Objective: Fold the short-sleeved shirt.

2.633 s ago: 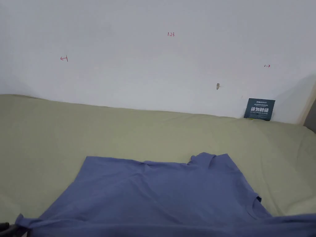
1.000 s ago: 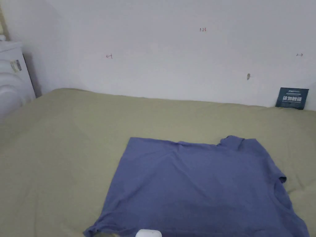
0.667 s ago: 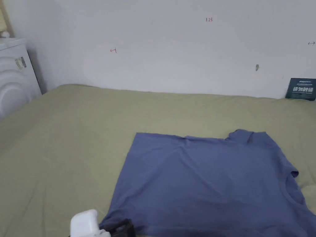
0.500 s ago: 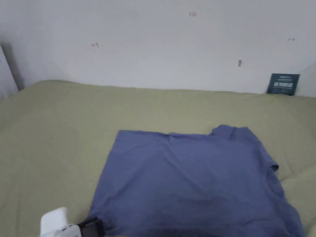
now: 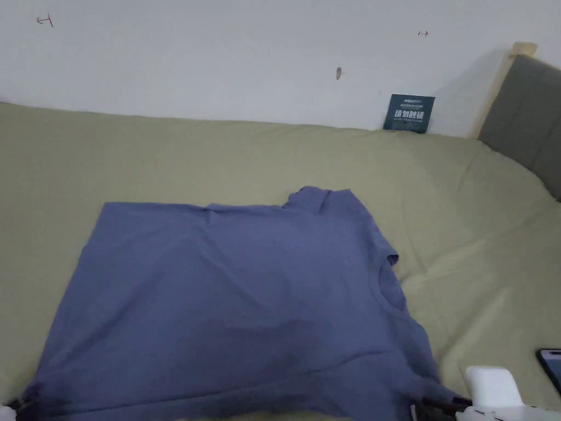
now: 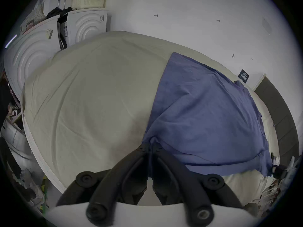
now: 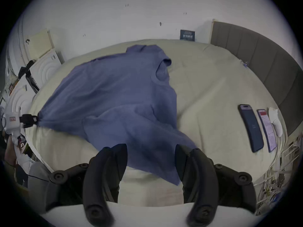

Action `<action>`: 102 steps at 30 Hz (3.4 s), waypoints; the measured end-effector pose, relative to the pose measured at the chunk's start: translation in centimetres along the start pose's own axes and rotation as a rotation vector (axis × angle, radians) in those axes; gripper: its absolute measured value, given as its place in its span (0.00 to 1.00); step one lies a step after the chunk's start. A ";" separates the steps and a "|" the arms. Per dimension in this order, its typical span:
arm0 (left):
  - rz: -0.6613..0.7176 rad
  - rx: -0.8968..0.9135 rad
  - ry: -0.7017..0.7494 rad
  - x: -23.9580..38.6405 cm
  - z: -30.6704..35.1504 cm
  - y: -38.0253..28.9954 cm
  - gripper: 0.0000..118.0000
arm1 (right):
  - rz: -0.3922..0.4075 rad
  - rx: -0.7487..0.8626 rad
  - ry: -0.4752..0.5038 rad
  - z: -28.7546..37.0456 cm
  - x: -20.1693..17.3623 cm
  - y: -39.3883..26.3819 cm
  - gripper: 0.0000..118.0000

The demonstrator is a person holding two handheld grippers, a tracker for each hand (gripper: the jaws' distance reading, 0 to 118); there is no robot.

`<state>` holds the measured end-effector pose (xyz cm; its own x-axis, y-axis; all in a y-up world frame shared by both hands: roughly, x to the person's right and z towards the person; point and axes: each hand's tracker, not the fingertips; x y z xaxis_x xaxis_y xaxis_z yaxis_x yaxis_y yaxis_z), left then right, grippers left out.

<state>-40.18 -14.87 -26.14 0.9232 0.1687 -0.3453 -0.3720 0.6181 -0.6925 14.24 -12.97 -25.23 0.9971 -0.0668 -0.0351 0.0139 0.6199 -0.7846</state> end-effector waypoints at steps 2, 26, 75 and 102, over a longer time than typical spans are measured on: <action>-0.002 0.000 -0.007 0.1 0.0 0.0 0.02 | 0.013 -0.043 -0.025 -1.4 -0.2 -0.1 0.55; -0.115 0.040 -0.031 2.7 3.1 7.5 0.02 | 0.140 0.095 -0.044 2.8 -1.6 8.8 0.06; -0.133 0.133 -0.090 2.8 -1.7 4.8 0.72 | -0.040 0.220 0.019 1.0 -3.5 2.9 0.00; -0.282 -0.012 -0.184 4.2 -7.6 8.4 0.09 | -0.001 0.026 -0.011 -10.5 3.1 7.8 0.36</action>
<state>-40.15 -14.83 -38.19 0.9915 0.1288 -0.0193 -0.0993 0.6515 -0.7521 16.64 -16.53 -37.96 0.9979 -0.0588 -0.0280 0.0162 0.6402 -0.7680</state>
